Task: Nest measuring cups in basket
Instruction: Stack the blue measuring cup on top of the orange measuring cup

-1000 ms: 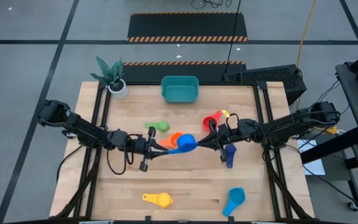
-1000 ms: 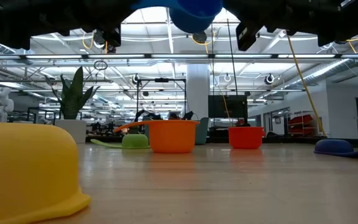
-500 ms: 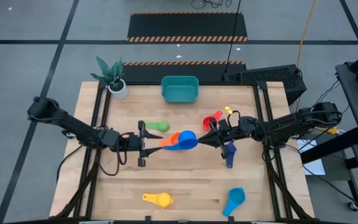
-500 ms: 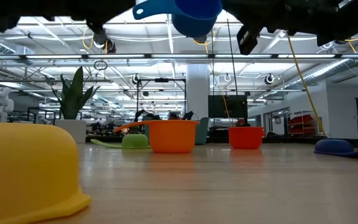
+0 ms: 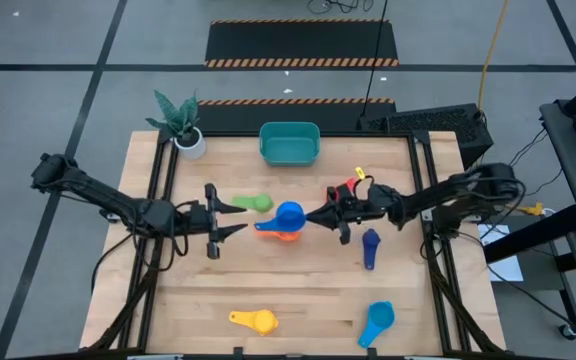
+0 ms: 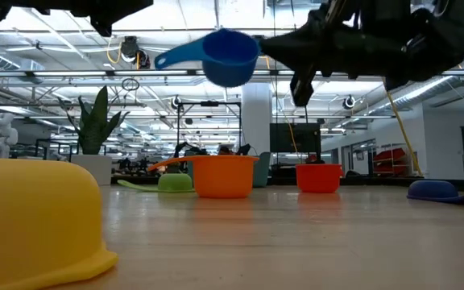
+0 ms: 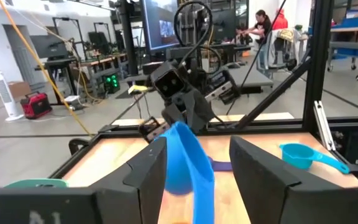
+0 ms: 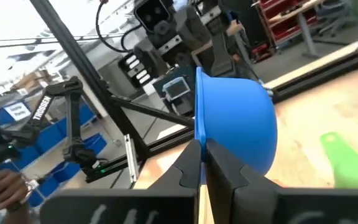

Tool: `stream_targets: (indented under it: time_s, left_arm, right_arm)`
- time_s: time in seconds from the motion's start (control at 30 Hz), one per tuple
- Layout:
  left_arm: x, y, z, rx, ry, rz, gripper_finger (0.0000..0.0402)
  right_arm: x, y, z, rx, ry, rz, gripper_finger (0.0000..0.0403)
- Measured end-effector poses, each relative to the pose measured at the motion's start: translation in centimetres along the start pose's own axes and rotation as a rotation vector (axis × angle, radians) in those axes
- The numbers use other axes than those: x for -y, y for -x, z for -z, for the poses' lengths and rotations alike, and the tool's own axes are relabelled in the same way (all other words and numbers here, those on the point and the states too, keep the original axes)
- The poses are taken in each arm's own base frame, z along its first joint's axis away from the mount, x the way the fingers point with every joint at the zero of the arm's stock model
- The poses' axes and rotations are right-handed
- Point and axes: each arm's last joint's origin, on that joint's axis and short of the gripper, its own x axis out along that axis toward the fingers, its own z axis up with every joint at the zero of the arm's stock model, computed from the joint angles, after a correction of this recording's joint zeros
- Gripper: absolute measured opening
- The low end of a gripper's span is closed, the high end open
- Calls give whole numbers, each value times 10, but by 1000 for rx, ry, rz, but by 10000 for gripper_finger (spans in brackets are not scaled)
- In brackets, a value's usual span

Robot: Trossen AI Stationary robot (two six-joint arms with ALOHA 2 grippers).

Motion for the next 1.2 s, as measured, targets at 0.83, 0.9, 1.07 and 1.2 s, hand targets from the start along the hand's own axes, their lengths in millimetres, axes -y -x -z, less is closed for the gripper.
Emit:
stream_targets:
  time_s: [0.83,0.9,1.07,1.2]
  left_arm:
    - [5,1,10,-98,59,27,159]
    - [6,1,10,-97,60,28,159]
    - [6,1,10,-96,61,28,159]
    - [6,2,10,-96,61,32,159]
  right_arm:
    - [38,-22,37,-95,-144,108,0]
    - [38,-22,37,-97,-145,109,0]
    - [39,-22,39,-112,-152,119,0]
    - [41,-21,43,-147,-166,147,0]
